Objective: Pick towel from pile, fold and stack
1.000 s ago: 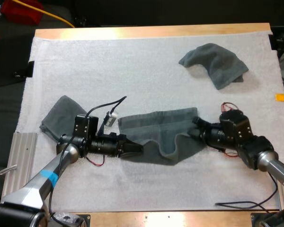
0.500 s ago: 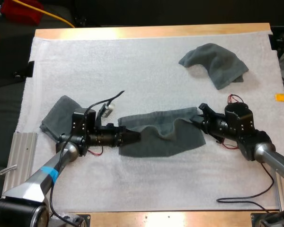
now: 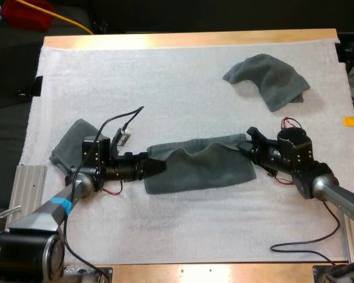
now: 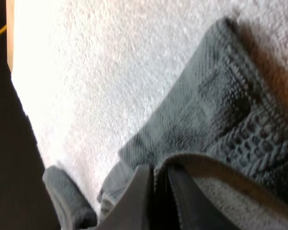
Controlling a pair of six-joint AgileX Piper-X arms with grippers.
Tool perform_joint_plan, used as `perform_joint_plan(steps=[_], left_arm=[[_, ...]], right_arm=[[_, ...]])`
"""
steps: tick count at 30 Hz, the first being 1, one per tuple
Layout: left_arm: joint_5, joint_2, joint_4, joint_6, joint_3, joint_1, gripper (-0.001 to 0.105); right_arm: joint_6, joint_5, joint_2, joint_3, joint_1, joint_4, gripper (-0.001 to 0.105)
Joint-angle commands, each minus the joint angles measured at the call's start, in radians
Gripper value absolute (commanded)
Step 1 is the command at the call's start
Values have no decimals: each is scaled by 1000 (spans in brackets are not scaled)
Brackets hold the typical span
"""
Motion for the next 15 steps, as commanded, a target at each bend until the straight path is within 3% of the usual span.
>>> perform_joint_plan(steps=[1, 10, 12, 15], left_arm=[[25, 5, -28, -2, 4, 0, 7], [24, 7, -63, -14, 4, 0, 15], [24, 7, -72, -14, 4, 0, 26], [34, 7, -82, -14, 4, 0, 54]], right_arm=[[-4, 5, 4, -5, -6, -6, 1], [-11, 21, 4, -5, -6, -6, 1], [-12, 21, 4, -5, -6, -6, 4], [-16, 19, 4, -5, -6, -6, 19]])
